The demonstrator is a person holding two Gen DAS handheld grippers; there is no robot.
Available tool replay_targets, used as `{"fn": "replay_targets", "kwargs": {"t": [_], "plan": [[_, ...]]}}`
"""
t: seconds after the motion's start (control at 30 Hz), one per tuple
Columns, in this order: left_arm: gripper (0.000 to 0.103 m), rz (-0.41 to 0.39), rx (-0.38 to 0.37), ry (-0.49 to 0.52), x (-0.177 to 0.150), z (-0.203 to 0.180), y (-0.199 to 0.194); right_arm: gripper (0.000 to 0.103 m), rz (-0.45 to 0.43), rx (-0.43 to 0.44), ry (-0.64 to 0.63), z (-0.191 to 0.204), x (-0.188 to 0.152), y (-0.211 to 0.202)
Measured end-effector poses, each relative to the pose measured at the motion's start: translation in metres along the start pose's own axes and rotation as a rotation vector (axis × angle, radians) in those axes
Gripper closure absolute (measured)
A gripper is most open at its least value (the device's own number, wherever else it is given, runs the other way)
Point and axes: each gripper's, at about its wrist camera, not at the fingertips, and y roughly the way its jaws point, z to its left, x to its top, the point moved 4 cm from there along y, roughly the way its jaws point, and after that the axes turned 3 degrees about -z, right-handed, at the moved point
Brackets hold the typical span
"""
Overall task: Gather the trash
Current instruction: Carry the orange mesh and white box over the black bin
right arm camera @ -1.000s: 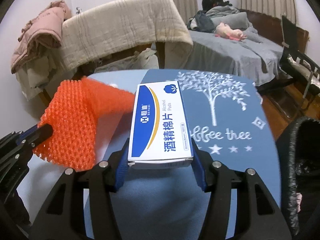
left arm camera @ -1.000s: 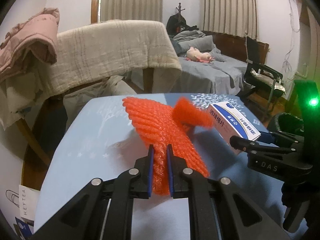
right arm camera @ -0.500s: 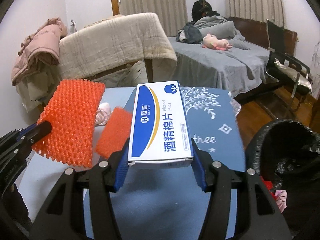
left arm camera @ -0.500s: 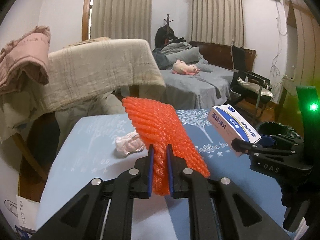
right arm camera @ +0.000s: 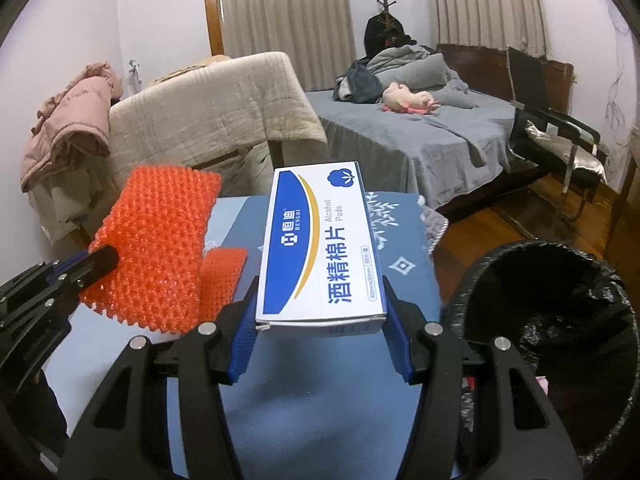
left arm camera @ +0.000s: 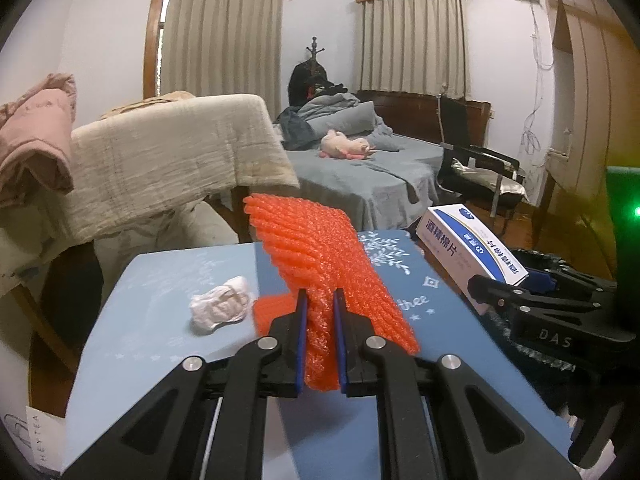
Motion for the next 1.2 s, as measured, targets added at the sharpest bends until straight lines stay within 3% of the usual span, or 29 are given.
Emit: {"fn": "replay_targets", "kwargs": {"t": [0.57,1.2], "plan": [[0.091,-0.012,-0.16,0.034,0.012,-0.089,0.017,0.049,-0.057,-0.154,0.059,-0.083,0.001,-0.051],[0.091,-0.032,-0.333,0.114,0.026,-0.2,0.031,0.049,-0.07,-0.322,0.139,-0.183,-0.024,-0.092]]}}
